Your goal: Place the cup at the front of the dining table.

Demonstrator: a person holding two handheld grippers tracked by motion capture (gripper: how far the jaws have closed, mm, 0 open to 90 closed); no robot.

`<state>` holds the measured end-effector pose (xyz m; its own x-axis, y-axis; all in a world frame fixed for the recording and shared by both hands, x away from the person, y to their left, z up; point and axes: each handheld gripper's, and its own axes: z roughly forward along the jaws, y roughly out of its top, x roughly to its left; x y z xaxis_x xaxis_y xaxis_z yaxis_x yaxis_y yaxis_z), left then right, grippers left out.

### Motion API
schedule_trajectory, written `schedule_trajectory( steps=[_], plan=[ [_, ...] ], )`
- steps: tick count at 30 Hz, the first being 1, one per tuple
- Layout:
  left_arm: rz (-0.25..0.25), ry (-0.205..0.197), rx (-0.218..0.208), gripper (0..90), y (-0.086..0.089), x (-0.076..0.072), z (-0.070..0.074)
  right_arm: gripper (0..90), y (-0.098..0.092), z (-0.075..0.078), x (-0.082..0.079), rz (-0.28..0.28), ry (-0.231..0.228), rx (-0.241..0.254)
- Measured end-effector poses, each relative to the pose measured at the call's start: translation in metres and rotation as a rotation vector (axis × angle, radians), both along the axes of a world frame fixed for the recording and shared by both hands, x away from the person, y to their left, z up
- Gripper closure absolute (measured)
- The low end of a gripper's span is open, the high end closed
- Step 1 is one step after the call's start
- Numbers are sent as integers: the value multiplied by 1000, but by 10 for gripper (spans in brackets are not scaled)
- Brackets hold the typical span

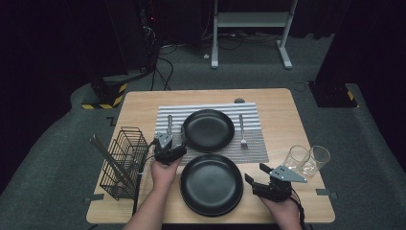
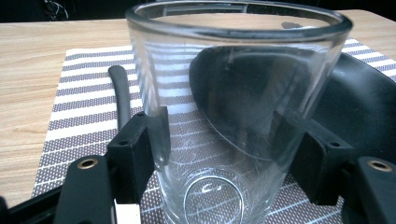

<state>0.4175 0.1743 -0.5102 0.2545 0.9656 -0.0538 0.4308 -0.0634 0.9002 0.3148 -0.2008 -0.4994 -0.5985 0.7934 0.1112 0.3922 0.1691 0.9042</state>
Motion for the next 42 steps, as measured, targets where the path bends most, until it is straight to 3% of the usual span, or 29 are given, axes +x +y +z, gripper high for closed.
schedule_trajectory(
  steps=[15,27,31,33,35,42],
  plan=[
    [-7,-13,4,310,0,-7,-6,272,2,-1,0,5,1,-3],
    [-23,-8,36,309,-1,-10,-8,272,5,-3,1,8,10,-9],
    [-20,6,33,306,-1,-9,-8,271,5,-2,1,7,6,-6],
    [-20,42,3,296,1,-7,-9,271,4,-1,1,4,4,-7],
    [-10,54,-1,294,1,-7,-8,271,3,-1,2,-2,4,-1],
    [-7,78,-15,247,2,-11,-3,271,3,-2,2,-5,7,1]
  ],
)
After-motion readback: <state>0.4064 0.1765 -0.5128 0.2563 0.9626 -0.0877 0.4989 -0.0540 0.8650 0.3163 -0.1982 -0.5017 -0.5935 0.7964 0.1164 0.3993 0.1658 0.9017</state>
